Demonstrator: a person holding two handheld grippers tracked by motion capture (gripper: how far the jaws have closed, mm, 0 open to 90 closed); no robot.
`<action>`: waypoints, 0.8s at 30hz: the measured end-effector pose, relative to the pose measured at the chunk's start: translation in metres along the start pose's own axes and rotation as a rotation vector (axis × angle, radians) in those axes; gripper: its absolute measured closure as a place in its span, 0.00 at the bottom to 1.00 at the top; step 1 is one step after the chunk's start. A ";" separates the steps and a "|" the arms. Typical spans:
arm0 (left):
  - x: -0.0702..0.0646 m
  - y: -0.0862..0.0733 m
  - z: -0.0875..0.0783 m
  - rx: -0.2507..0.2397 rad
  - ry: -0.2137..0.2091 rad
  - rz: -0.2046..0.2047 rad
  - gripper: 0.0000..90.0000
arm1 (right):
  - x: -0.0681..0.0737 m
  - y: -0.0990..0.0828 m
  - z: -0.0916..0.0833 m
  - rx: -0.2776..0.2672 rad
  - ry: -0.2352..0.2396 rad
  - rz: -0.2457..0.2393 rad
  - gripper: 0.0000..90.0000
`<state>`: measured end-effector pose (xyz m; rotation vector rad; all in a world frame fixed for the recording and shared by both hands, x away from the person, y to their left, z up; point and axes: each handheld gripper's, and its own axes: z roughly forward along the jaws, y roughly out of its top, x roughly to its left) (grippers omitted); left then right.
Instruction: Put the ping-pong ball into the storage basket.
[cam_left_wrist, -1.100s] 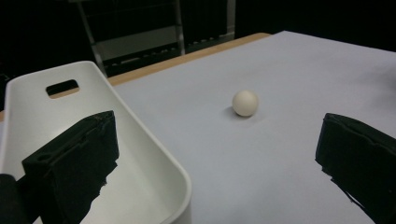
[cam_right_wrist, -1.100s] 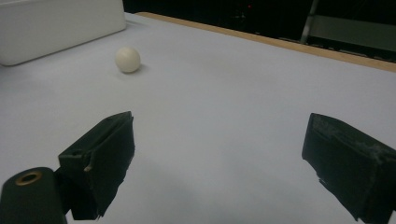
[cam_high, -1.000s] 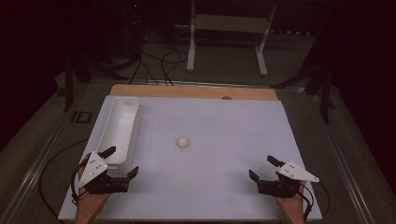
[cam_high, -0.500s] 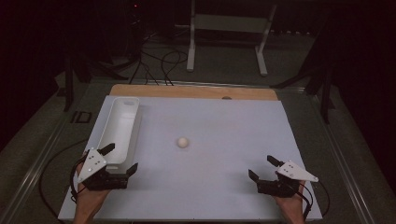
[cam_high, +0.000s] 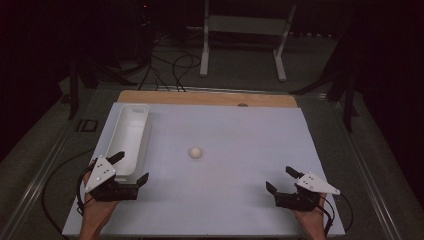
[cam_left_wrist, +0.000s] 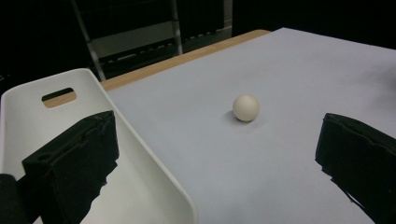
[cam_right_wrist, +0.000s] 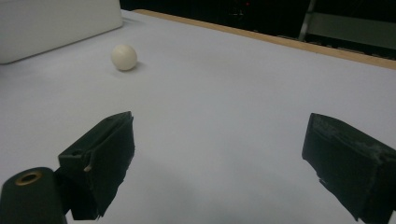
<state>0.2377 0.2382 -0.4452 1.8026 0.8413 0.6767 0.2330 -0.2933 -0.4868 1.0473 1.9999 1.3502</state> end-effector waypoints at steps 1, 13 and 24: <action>0.000 0.000 0.000 0.000 0.000 0.000 0.00 | 0.000 0.000 0.000 0.000 0.000 0.000 0.10; 0.000 0.010 0.007 0.019 -0.001 0.004 0.00 | -0.001 0.000 0.000 -0.004 0.000 0.006 0.10; 0.002 0.018 0.013 0.035 -0.003 -0.010 0.00 | -0.001 0.000 0.001 0.001 0.003 0.001 0.10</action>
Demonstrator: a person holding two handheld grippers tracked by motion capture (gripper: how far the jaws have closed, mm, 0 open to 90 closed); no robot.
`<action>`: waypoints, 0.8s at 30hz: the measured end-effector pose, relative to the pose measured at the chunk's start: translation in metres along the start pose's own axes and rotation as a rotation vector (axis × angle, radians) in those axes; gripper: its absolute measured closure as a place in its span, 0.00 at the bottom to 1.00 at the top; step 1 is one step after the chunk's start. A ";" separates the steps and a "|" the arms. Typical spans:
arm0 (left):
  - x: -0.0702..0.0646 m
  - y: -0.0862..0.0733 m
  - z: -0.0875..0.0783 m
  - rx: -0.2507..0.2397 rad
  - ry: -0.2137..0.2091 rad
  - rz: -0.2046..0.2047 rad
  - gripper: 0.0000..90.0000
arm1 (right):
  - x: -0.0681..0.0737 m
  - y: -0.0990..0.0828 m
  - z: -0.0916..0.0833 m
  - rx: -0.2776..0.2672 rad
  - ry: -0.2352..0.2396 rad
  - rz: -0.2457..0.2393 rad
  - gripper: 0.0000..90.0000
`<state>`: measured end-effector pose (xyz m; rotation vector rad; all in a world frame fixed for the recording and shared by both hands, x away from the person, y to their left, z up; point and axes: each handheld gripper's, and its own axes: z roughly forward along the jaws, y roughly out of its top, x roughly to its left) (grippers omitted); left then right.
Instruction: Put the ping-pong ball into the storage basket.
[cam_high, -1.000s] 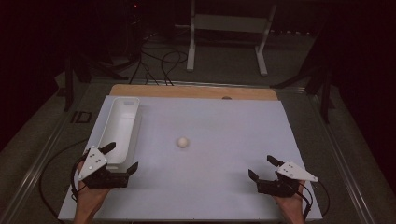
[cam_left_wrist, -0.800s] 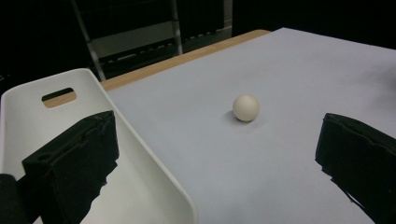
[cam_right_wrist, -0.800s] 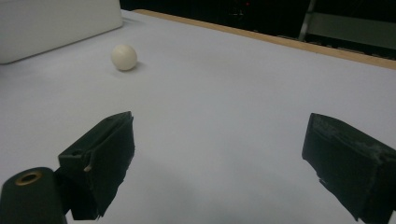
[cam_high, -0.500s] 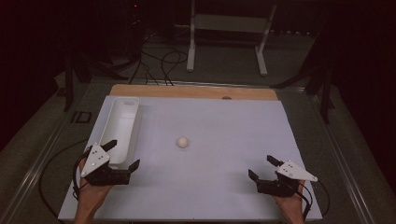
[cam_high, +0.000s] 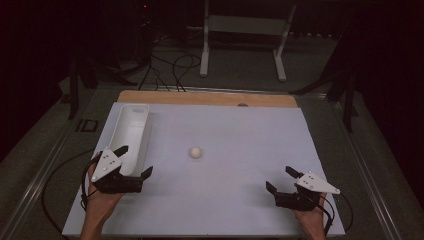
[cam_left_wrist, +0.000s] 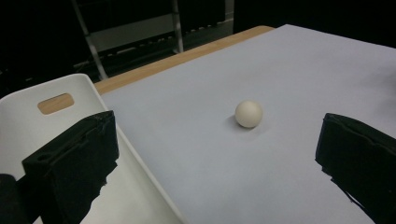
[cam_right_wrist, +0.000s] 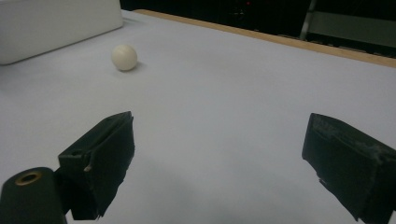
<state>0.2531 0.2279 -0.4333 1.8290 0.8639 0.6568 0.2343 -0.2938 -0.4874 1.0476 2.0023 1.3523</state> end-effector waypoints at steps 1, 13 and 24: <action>0.000 0.001 0.000 -0.001 0.000 -0.002 0.00 | 0.000 0.000 0.000 0.001 0.000 0.000 0.10; 0.002 0.004 0.003 -0.001 -0.003 -0.015 0.00 | 0.000 0.000 0.000 0.002 -0.005 0.005 0.10; 0.003 0.009 0.006 0.022 -0.001 -0.024 0.00 | -0.001 0.000 0.000 0.004 -0.003 0.003 0.10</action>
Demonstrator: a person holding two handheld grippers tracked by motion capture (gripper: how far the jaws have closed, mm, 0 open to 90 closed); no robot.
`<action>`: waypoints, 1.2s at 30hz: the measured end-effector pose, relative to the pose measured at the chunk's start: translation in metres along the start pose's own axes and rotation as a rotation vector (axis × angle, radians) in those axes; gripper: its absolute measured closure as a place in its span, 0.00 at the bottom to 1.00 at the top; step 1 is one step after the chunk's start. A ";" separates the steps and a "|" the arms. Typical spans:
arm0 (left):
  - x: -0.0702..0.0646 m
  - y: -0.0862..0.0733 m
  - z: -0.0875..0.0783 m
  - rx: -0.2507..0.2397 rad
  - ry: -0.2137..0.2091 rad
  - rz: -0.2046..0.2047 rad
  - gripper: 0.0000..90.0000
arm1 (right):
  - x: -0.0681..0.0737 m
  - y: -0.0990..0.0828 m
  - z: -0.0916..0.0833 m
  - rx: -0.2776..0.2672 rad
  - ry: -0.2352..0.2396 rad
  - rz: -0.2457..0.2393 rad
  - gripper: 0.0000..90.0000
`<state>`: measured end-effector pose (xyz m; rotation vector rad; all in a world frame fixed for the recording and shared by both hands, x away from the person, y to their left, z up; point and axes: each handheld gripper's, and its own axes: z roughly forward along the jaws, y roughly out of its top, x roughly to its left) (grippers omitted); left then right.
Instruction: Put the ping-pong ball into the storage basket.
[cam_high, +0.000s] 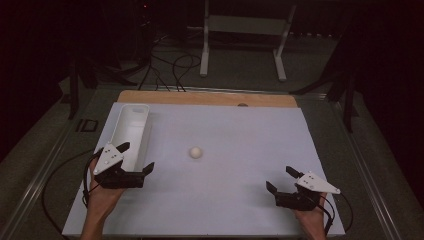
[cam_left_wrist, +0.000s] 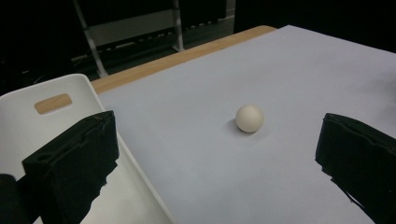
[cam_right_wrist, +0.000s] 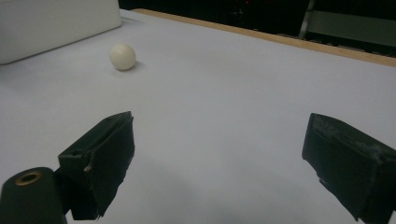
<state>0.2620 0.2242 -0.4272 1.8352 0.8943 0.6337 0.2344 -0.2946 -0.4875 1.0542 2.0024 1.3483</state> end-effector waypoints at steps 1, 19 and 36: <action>0.000 0.000 0.001 0.004 0.002 -0.002 0.00 | 0.000 0.000 0.000 0.000 0.000 0.000 0.10; -0.002 0.004 0.012 0.035 -0.004 -0.006 0.00 | 0.000 0.000 0.001 0.005 0.000 0.008 0.10; -0.005 0.009 0.025 0.081 -0.032 0.010 0.00 | -0.001 -0.001 0.002 0.009 0.001 0.005 0.10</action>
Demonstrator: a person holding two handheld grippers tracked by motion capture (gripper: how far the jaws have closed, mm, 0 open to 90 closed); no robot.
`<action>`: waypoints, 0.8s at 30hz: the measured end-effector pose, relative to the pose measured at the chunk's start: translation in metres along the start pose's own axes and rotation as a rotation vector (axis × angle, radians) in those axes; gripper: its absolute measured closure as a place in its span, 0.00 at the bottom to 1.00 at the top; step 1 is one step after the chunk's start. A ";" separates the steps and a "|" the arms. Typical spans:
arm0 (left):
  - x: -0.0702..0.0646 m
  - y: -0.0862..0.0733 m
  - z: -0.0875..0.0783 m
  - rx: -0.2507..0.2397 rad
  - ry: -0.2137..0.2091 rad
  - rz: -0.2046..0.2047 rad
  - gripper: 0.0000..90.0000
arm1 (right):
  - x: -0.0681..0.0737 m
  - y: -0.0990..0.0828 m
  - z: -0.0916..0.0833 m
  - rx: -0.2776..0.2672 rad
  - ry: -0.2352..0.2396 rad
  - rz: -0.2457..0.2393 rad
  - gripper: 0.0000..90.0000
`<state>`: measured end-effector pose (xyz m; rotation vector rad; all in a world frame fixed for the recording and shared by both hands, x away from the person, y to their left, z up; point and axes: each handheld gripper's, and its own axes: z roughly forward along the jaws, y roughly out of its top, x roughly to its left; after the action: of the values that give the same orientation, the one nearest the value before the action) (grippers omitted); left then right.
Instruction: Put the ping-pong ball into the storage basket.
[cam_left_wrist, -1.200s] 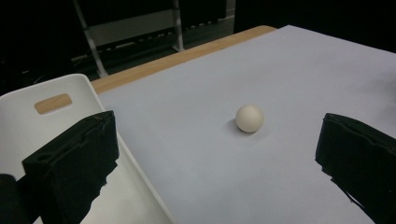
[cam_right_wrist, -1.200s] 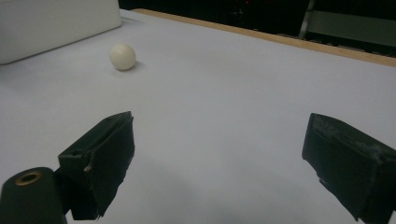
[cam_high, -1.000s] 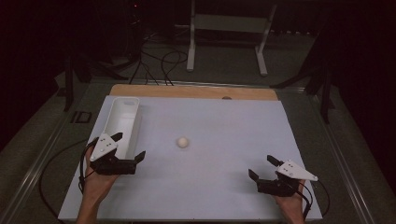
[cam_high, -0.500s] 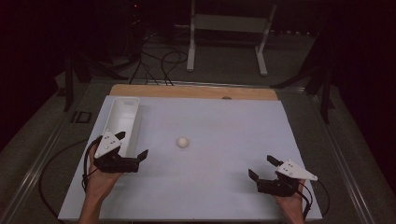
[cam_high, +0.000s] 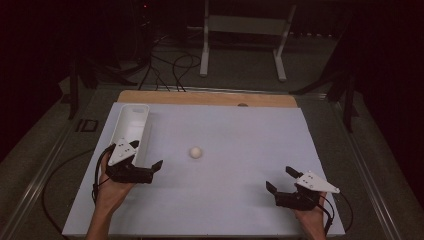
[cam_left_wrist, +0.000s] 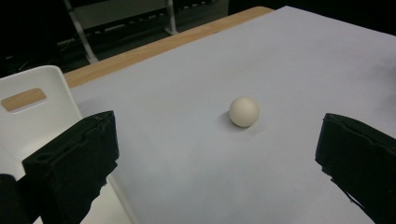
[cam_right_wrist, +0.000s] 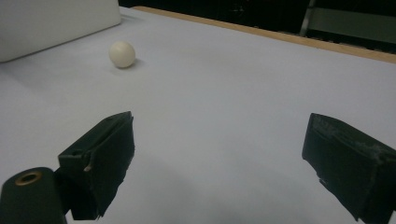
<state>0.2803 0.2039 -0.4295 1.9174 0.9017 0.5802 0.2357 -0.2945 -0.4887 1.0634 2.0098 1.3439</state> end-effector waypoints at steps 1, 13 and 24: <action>0.000 0.000 0.000 0.000 0.000 0.000 0.00 | 0.000 0.000 0.000 0.000 0.000 0.000 0.10; -0.004 0.006 0.010 0.044 -0.003 0.014 0.00 | 0.000 0.000 0.001 0.002 0.002 -0.001 0.10; -0.004 0.007 0.017 0.071 -0.011 0.011 0.00 | 0.000 0.000 0.001 0.004 0.001 -0.004 0.10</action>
<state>0.2923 0.1889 -0.4314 1.9887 0.9160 0.5499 0.2361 -0.2942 -0.4891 1.0597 2.0155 1.3392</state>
